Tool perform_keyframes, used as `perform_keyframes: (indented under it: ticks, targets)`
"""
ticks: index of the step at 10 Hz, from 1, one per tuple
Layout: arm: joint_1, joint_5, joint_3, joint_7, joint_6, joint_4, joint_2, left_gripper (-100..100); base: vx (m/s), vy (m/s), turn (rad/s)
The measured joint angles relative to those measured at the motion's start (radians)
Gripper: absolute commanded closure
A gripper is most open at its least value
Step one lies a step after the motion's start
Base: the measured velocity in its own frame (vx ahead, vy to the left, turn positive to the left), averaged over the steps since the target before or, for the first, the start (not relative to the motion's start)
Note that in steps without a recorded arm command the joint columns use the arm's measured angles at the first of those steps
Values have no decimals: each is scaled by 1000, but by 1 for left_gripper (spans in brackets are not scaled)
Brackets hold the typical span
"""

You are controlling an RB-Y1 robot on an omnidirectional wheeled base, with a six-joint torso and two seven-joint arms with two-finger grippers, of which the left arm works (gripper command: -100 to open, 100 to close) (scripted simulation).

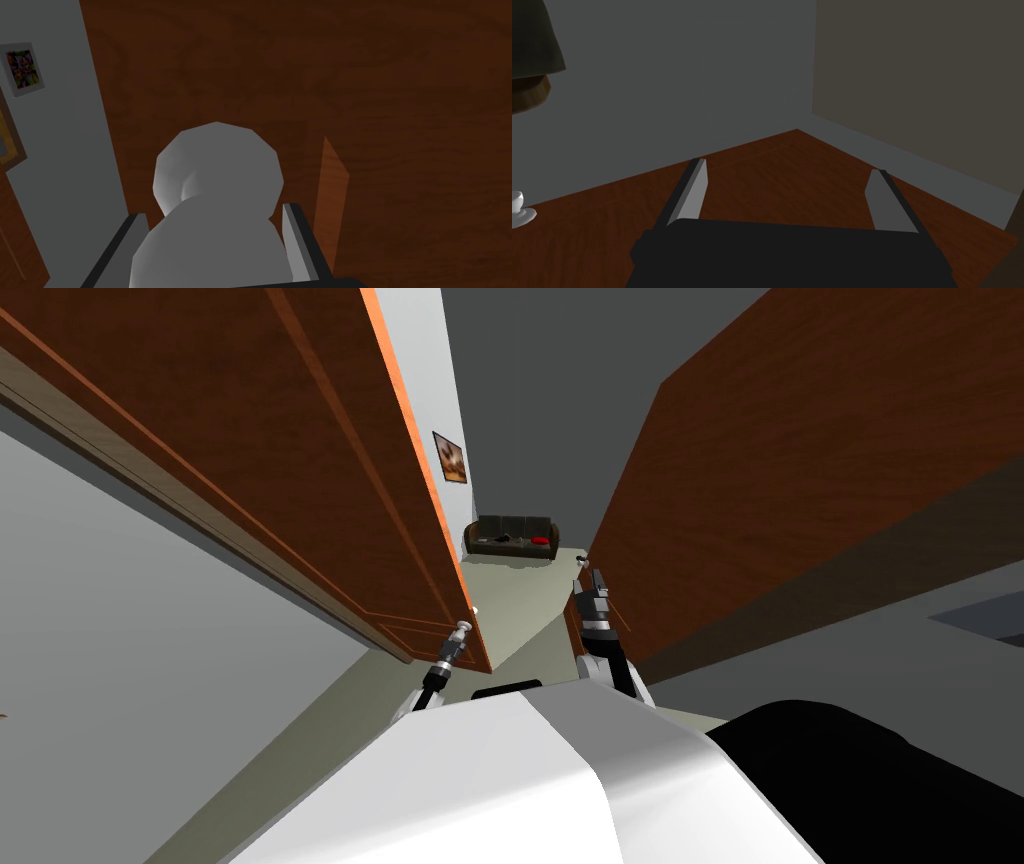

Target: Push the door open

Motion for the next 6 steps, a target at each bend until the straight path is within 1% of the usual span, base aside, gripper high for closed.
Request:
perform_keyframes:
  ticks: [1, 3, 5, 6]
  targets:
    - [1, 4, 1, 12, 1, 1, -1, 100, 24, -5, -29]
    - [2, 16, 2, 56, 5, 2, -2, 100, 23, -3, -22]
    - [-7, 31, 6, 97, -3, 22, -7, 100, 26, -4, -23]
    - [-8, 37, 7, 118, -2, 21, -9, 100, 32, -2, -34]
